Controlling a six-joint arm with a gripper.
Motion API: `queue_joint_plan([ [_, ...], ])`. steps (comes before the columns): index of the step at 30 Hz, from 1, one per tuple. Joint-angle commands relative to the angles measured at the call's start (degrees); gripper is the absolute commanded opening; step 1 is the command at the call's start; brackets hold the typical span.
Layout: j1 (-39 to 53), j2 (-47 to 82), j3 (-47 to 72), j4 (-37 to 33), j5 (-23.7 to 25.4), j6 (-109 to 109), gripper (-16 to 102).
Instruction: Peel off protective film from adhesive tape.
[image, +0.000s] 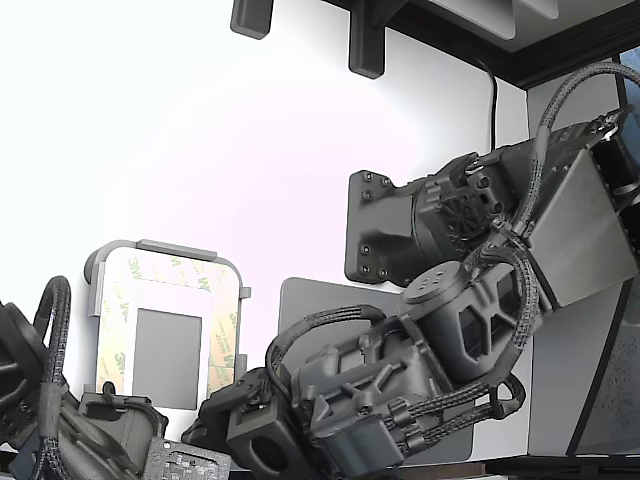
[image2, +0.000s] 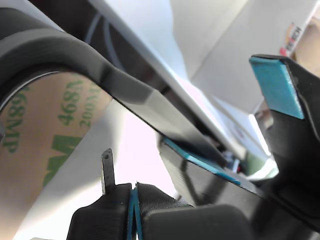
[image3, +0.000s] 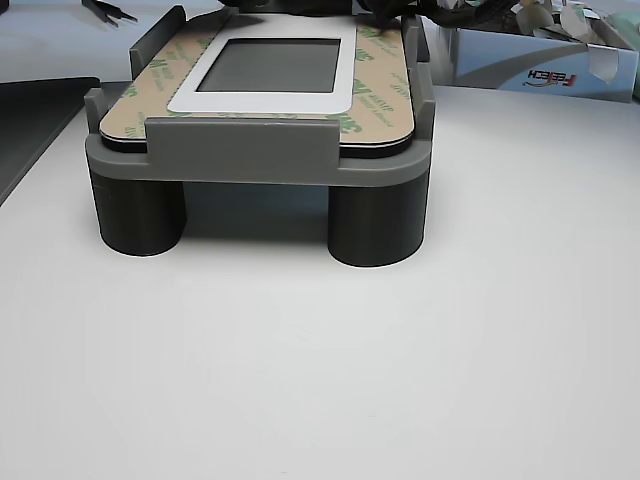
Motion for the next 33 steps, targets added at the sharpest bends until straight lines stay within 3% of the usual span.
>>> queue_joint_plan([
  [1, -1.1, 0.7, -1.6, -0.5, -0.4, -0.1, -11],
  [33, -1.0, 1.4, 1.1, -2.3, -2.2, -0.5, -11],
])
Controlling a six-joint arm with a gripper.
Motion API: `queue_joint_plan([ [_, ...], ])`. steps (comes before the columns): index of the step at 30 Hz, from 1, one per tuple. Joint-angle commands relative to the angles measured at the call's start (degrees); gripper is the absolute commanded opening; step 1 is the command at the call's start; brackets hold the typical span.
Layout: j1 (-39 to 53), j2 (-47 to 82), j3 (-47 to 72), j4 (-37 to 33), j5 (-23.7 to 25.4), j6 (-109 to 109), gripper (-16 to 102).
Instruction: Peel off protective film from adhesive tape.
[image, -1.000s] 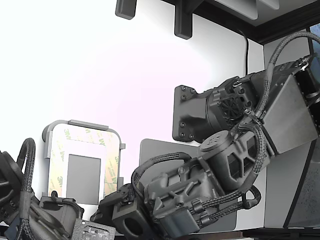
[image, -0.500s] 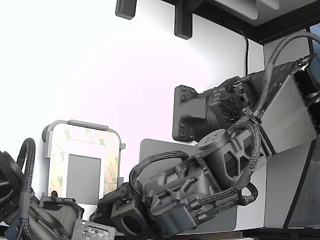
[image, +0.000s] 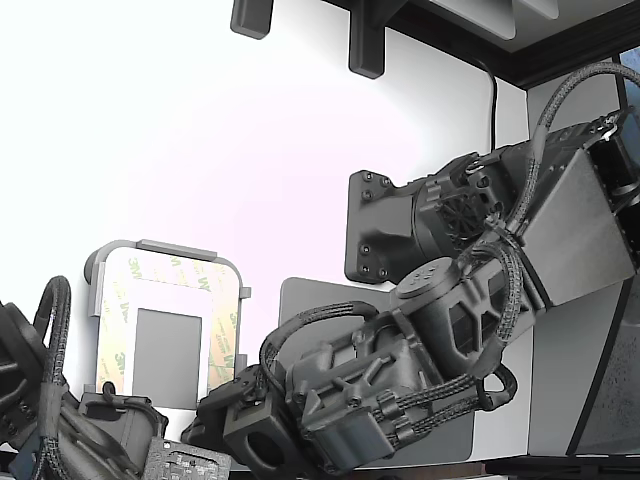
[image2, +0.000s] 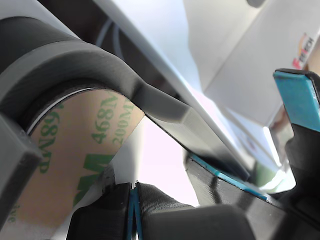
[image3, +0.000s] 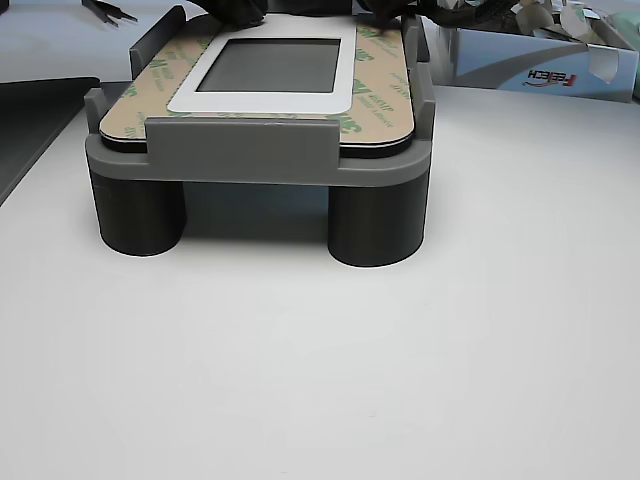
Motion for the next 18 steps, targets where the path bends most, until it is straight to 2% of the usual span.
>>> queue_joint_plan([
  [1, -0.4, 1.8, -1.1, -0.2, -0.4, -0.4, -11],
  [18, 0.0, 3.0, 0.2, 0.0, -0.4, -0.7, -11],
])
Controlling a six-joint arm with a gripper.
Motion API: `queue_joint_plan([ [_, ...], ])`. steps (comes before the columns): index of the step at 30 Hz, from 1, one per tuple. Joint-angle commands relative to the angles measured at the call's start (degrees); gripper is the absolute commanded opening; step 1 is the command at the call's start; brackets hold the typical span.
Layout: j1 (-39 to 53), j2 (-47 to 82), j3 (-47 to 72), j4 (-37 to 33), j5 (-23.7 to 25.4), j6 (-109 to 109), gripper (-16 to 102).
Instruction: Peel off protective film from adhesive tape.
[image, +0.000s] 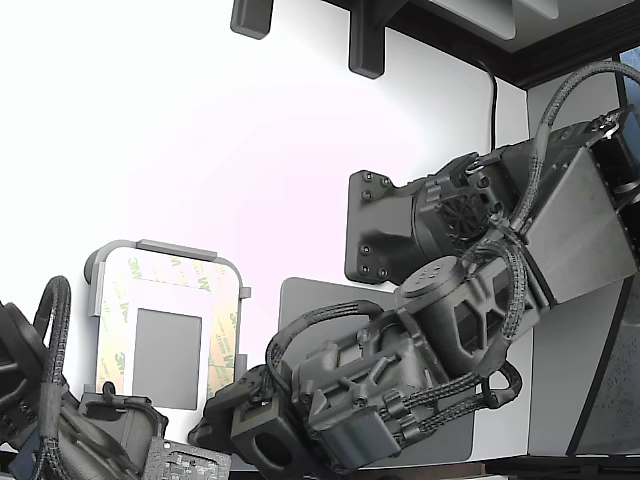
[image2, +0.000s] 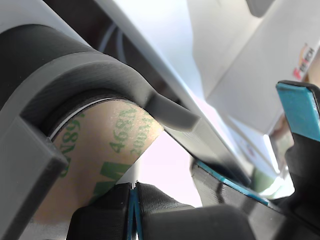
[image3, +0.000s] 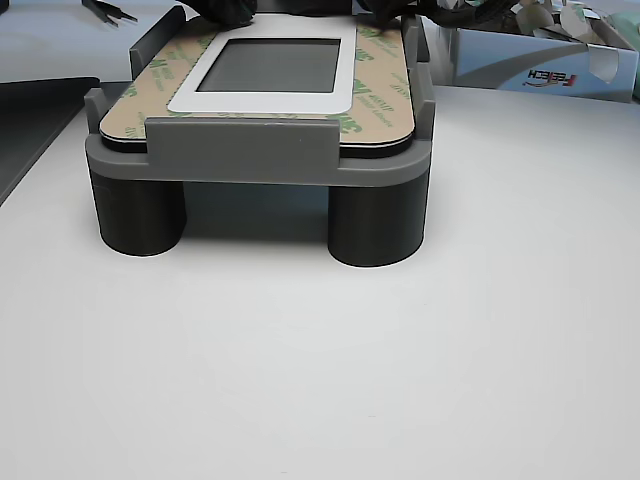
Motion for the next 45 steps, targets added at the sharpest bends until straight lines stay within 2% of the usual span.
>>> queue_joint_plan([
  [1, -0.4, 1.7, -1.0, -0.4, -0.1, 0.0, -11],
  [27, -0.4, 2.6, -2.4, 2.7, 0.0, -0.3, -11],
  [45, -1.1, 3.5, 0.7, 0.5, -0.1, -1.5, -11],
])
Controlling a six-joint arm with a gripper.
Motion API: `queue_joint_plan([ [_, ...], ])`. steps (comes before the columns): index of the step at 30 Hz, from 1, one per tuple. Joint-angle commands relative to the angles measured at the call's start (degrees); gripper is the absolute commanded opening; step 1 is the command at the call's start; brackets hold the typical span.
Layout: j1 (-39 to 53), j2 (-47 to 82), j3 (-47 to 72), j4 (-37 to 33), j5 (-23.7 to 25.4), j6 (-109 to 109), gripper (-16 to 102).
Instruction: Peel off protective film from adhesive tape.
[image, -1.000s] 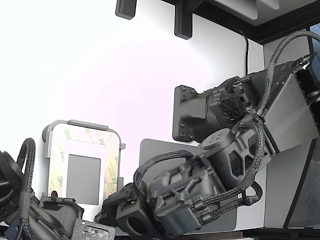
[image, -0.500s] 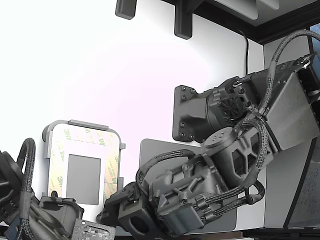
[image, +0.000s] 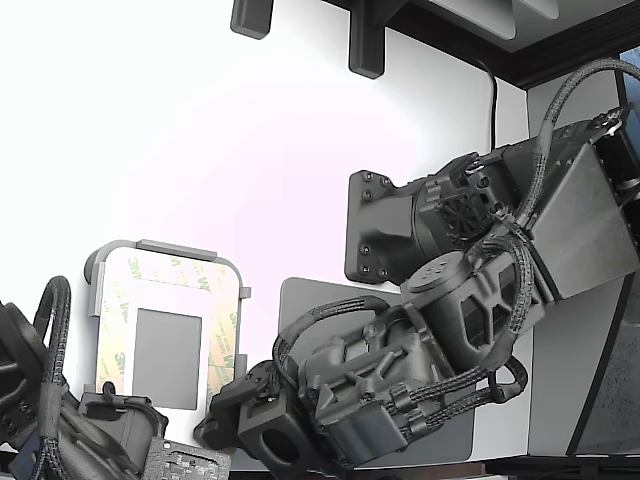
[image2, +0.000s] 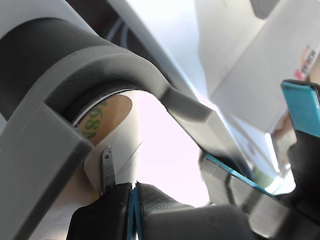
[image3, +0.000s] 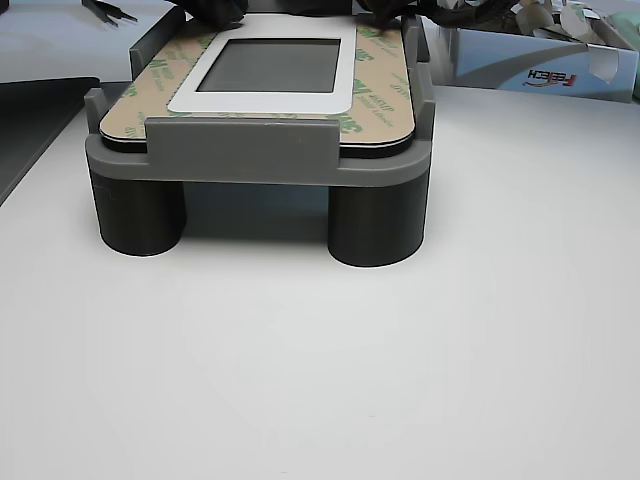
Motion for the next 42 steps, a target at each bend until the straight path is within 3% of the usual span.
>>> queue_joint_plan([
  [1, -1.1, 1.3, -1.0, -0.4, -0.1, -0.4, -11],
  [42, -4.4, 2.5, 5.0, -6.4, -3.0, -4.2, -11],
])
